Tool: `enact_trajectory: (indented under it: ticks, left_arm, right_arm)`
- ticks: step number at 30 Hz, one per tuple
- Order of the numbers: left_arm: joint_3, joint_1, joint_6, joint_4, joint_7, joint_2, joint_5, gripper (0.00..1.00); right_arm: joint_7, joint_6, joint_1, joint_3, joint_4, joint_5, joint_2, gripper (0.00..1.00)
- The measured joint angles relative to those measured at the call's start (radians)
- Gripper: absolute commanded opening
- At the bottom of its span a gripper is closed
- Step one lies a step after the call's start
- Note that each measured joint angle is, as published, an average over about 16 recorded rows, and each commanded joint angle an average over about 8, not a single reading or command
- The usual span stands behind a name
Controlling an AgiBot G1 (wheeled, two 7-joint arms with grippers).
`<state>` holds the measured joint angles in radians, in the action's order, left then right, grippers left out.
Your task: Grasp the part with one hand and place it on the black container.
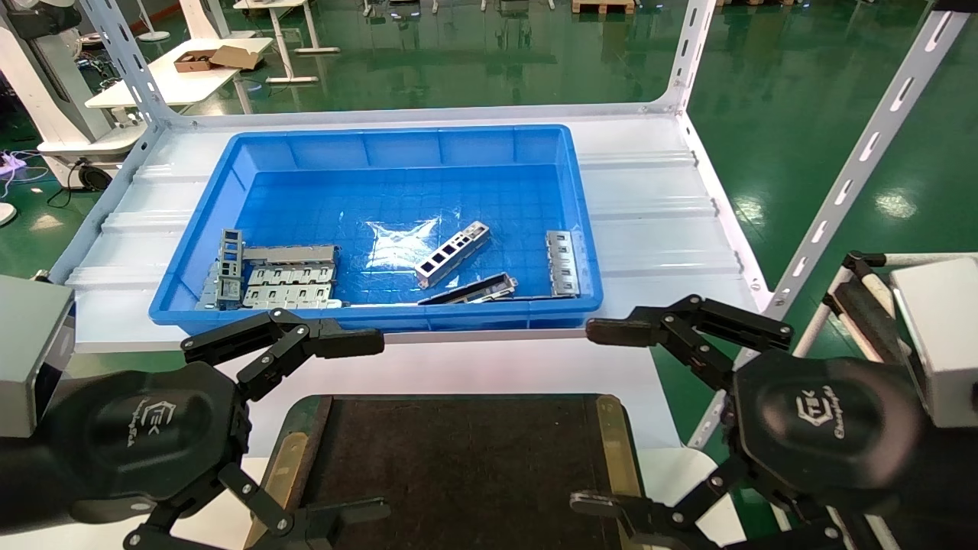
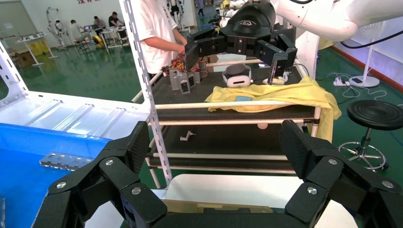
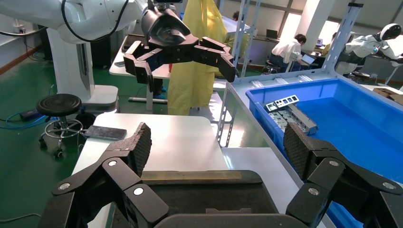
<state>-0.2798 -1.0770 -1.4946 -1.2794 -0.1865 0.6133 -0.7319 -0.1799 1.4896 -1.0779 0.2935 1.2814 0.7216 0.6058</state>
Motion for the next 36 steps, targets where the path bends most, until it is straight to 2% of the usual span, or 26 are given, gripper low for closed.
enact_trajectory:
  ticks: [36]
  left_arm:
    - [-0.008,-0.016,0.034,0.0,-0.01,0.012,-0.028,1.0]
  right_arm:
    - [0.0,0.0,0.0,0.0,-0.001,0.0,0.0,1.0]
